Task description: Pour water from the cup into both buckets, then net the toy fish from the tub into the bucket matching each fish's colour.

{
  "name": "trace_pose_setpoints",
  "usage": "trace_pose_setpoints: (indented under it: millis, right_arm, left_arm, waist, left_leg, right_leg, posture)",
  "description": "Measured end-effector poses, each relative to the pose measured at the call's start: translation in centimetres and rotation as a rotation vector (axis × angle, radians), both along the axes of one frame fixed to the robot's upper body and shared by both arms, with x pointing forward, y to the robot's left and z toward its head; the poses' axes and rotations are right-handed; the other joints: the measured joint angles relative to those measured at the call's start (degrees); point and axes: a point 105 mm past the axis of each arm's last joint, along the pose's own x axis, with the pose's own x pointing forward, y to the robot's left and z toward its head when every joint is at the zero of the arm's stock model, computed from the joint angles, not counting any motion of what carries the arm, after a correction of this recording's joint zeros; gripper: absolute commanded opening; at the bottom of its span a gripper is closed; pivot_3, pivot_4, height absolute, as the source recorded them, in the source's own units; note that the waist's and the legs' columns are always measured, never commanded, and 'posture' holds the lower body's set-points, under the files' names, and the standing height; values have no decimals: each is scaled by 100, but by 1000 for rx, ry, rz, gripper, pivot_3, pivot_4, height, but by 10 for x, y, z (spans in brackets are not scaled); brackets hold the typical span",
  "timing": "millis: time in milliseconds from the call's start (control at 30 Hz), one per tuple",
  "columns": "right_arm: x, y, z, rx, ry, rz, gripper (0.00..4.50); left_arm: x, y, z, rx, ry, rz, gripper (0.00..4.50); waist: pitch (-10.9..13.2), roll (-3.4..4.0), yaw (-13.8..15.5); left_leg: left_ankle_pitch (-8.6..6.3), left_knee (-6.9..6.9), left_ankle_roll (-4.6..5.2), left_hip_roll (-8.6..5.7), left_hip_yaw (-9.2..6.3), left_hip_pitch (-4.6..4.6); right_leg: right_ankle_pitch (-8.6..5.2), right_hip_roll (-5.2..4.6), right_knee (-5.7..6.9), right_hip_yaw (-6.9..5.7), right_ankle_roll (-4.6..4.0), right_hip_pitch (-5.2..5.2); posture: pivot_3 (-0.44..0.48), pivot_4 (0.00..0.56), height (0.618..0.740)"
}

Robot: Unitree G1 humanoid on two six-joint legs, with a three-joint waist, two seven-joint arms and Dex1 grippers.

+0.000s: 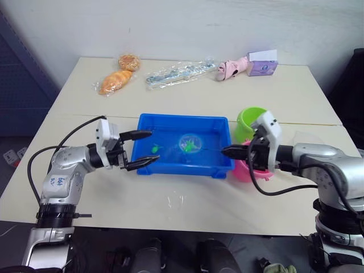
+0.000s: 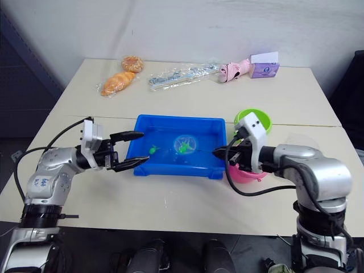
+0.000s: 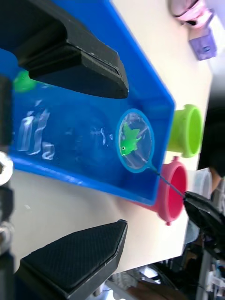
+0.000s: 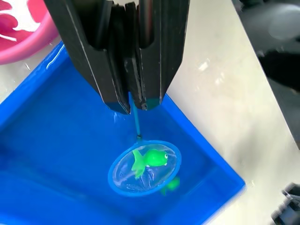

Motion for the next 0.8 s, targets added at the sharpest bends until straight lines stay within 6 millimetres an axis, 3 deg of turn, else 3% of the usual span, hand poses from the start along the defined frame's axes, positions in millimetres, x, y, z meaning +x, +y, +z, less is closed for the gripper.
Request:
trace_pose_setpoints:
  millis: [367,533,800]
  right_arm:
    - [-11,-32,27,76,-122,-174,0]
    - [-15,-67,41,40,-175,-317,0]
    - [-5,-115,39,-27,-209,-506,0]
  left_arm:
    - [8,-25,11,-73,0,-76,4461]
    - [11,-39,18,-98,-4,-116,4461]
    - [14,-49,20,-118,7,-135,4461]
  waist:
    - [0,0,1]
    - [0,0,12]
    - [0,0,3]
  left_leg:
    - [-1,-3,-1,-2,5,0]
    - [-1,-4,0,-3,5,0]
    - [1,-3,-2,0,10,2]
  right_leg:
    - [0,3,-1,3,0,-1]
    - [0,3,-3,3,0,0]
    - [0,8,-6,7,1,2]
  posture:
    - [0,150,740]
    - [0,150,740]
    - [0,150,740]
